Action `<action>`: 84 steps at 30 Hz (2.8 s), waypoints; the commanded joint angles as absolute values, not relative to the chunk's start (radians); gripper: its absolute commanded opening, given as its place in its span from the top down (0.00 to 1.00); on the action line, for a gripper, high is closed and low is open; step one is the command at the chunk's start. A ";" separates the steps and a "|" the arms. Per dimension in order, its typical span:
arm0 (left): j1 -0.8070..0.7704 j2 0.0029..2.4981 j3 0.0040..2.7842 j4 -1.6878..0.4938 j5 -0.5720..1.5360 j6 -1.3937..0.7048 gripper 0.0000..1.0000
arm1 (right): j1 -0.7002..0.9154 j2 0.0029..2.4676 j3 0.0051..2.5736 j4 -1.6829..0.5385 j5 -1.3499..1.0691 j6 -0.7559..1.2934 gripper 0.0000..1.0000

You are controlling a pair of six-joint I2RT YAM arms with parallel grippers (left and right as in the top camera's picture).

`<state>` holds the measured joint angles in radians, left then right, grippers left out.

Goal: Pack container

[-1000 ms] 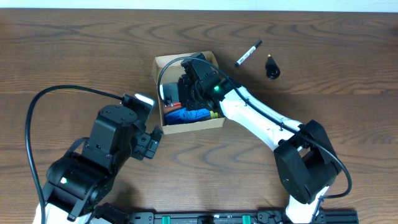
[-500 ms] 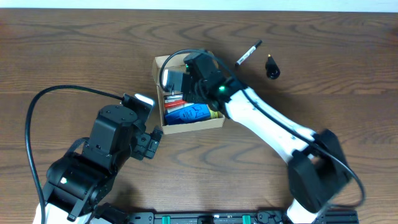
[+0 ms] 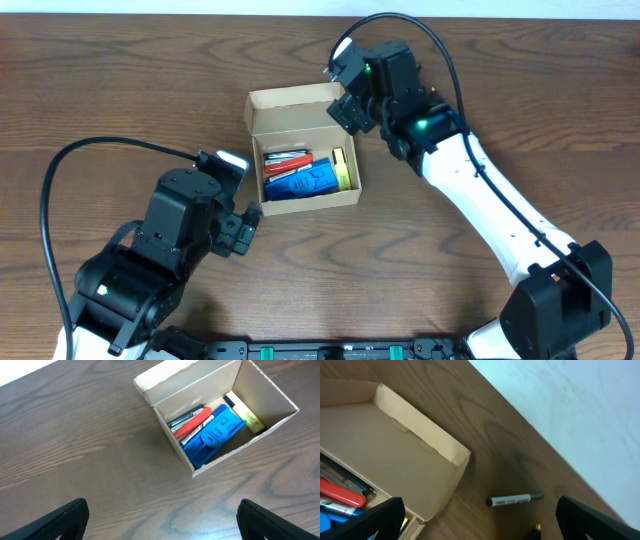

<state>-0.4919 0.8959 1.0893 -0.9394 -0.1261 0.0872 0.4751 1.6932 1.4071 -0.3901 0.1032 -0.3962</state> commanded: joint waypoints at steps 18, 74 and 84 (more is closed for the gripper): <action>-0.491 0.896 1.102 -0.942 -0.118 0.105 0.05 | 0.299 1.958 1.775 -0.606 0.132 0.273 0.01; -0.491 0.896 1.102 -0.942 -0.118 0.105 0.05 | 0.168 2.442 2.074 -0.810 -0.030 0.773 0.05; -0.491 0.896 1.102 -0.942 -0.118 0.105 0.05 | 0.149 2.442 2.074 -0.881 -0.014 0.765 0.08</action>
